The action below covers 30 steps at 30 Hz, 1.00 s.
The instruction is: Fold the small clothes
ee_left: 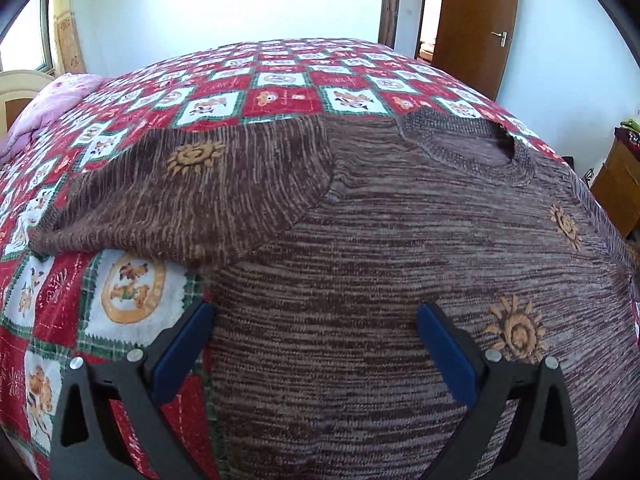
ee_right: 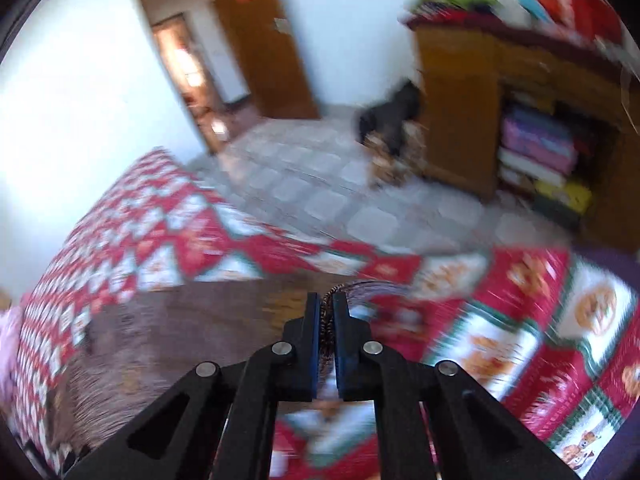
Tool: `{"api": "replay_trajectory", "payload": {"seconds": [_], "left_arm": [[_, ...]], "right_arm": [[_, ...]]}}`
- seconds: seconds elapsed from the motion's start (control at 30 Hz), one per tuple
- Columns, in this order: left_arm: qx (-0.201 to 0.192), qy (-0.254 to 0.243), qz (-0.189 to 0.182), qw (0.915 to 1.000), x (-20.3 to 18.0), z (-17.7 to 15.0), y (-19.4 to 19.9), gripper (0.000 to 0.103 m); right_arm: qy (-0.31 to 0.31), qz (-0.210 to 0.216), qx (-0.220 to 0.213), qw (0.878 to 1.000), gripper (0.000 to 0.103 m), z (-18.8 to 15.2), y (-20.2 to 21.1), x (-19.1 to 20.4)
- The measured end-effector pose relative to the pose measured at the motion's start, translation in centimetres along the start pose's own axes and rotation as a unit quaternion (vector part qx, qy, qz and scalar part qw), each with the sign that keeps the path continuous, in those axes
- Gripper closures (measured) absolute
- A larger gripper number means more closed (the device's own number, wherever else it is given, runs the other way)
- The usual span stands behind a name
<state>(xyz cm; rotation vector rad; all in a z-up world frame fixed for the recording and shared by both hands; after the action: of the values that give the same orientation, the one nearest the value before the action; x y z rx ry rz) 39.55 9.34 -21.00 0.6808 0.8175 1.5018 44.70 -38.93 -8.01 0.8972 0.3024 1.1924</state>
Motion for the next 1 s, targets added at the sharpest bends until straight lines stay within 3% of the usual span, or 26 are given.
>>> {"api": "replay_trajectory", "payload": {"seconds": [0.1, 0.2, 0.37, 0.43, 0.6, 0.7, 0.8, 0.83, 0.9, 0.97, 1.0], "left_arm": [[-0.004, 0.004, -0.007, 1.0000, 0.2, 0.1, 0.0, 0.000], [-0.008, 0.011, -0.016, 0.9998, 0.4, 0.1, 0.1, 0.000], [-0.010, 0.014, -0.021, 0.9996, 0.5, 0.2, 0.1, 0.000], [-0.011, 0.016, -0.024, 0.9995, 0.5, 0.2, 0.1, 0.000], [-0.015, 0.021, -0.032, 0.9992, 0.6, 0.1, 0.2, 0.000], [-0.016, 0.021, -0.033, 0.9991, 0.6, 0.1, 0.2, 0.000], [-0.015, 0.020, -0.032, 0.9992, 0.6, 0.2, 0.1, 0.000], [-0.015, 0.020, -0.032, 0.9992, 0.6, 0.2, 0.1, 0.000], [-0.015, 0.020, -0.032, 0.9992, 0.6, 0.2, 0.1, 0.000], [-0.015, 0.020, -0.032, 0.9992, 0.6, 0.2, 0.1, 0.000], [-0.015, 0.020, -0.032, 0.9992, 0.6, 0.2, 0.1, 0.000]], "right_arm": [[0.056, 0.055, -0.004, 0.997, 0.097, 0.0, 0.8, 7.9], [0.101, 0.119, 0.015, 0.988, 0.097, -2.0, 0.4, 15.8], [0.151, 0.184, 0.067, 0.969, 0.097, -9.4, -2.9, 26.0], [0.157, 0.193, 0.091, 0.964, 0.097, -12.1, -4.5, 28.0], [0.165, 0.202, 0.130, 0.957, 0.097, -17.5, -7.8, 30.0], [0.168, 0.207, 0.145, 0.953, 0.097, -19.0, -9.0, 30.1], [0.173, 0.241, 0.172, 0.939, 0.093, -19.9, -9.4, 30.0], [0.168, 0.257, 0.183, 0.934, 0.089, -19.9, -9.1, 30.0], [0.157, 0.295, 0.210, 0.919, 0.055, -19.8, -8.0, 29.5], [0.159, 0.303, 0.188, 0.921, 0.050, -18.8, -6.3, 28.7], [0.158, 0.295, 0.160, 0.929, 0.050, -17.5, -5.4, 27.7]]}}
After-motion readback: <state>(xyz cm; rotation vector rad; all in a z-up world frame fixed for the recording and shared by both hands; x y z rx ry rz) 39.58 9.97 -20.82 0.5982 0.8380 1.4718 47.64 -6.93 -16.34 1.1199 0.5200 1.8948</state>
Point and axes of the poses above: each gripper's, at about its wrist camera, not at the fingertips, and y roughly against the way its jaws point, x to its left, z to its top, the point moved 7 cm from there along -y, roughly the way its jaws point, and after that the axes turned 4 degrees about x, right-handed, at the moved point
